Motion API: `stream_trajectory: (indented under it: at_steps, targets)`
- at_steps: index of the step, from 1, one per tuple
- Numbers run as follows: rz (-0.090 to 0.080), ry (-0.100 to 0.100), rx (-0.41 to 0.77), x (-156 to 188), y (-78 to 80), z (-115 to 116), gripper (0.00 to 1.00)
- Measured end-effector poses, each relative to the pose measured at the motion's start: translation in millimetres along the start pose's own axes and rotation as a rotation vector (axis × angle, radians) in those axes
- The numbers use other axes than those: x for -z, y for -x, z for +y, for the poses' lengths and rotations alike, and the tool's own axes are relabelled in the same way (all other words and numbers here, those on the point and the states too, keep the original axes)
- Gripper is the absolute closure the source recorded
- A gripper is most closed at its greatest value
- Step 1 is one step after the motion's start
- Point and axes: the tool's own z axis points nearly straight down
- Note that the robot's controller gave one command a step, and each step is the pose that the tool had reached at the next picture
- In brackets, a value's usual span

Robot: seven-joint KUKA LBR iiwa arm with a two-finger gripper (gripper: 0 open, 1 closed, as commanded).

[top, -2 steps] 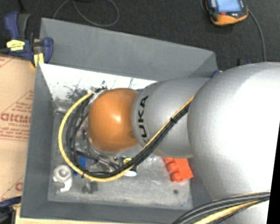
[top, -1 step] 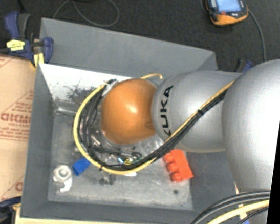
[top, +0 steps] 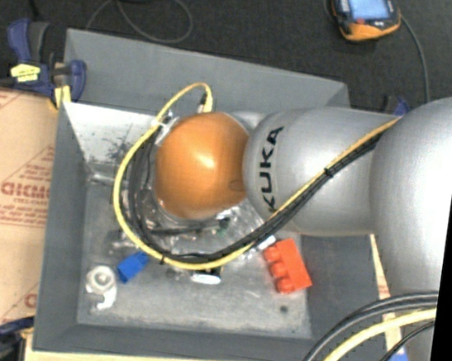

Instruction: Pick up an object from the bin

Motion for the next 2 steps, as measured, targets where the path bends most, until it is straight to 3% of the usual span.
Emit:
stream_trajectory:
  at_steps: [1,2]
  targets:
    - [0.003,0.004,0.232,-32.1,3.0,-3.4,0.0]
    - [0.001,0.006,0.225,-31.3,3.4,-3.8,0.0]
